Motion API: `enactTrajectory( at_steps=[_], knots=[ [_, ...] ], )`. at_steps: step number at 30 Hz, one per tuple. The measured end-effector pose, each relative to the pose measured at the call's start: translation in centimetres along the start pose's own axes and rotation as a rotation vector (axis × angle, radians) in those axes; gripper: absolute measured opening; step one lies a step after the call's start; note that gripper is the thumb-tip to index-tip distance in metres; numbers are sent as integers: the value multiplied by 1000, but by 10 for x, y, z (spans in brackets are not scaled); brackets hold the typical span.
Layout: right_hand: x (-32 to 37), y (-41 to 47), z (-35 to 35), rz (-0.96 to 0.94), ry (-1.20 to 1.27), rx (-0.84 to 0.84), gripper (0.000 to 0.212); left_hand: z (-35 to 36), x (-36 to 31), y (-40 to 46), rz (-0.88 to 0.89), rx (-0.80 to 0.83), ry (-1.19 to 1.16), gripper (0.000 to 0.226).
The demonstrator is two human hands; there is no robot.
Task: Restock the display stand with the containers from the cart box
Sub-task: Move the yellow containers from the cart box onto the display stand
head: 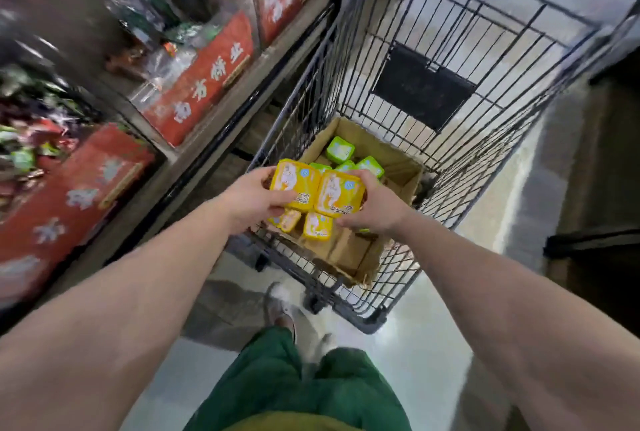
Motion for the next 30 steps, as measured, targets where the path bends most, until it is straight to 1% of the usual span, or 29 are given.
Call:
enactTrajectory(
  at_steps=[2,4,8,9,11,13,17,21,23,25,26,28,30],
  knots=[
    [25,-18,1,-50,45,25,85,-6,-4,-29,55,-37,-58,48],
    [40,-30,5,-76,113,55,83,-10,-8,-57,101,-58,-111,42],
    [83,-73,38,-215,151,126,73,-36,5,-147,230,-176,-248,52],
    [96,-86,50,-252,165,154,71,-44,12,-171,258,-207,-287,52],
    [121,-112,77,-302,175,203,67,-59,24,-223,303,-266,-346,39],
    [150,-137,109,-349,145,257,67,-80,40,-276,347,-357,-394,34],
    [219,-179,183,-449,85,339,66,-135,84,-379,425,-557,-533,40],
    [283,-230,271,-562,18,431,65,-183,132,-483,494,-760,-578,49],
    [312,-256,319,-604,-7,480,64,-211,159,-533,541,-862,-616,42],
    [339,-281,367,-641,-35,513,66,-237,187,-578,574,-910,-651,27],
    [352,-296,393,-661,-44,541,64,-251,204,-601,589,-942,-670,24],
    [375,-329,446,-685,-43,615,59,-282,239,-648,615,-1004,-719,26],
    [395,-358,501,-704,-55,653,56,-317,278,-694,634,-1046,-764,35]
  ],
)
Point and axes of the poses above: each hand's wrist, its own y-axis towards the middle knuckle, its own z-axis out of the palm, x = y × z, the point moved 7 cm from there along y, towards the middle knuckle, and after that the axes turned 9 degrees about -y, right-handed, at the moved point
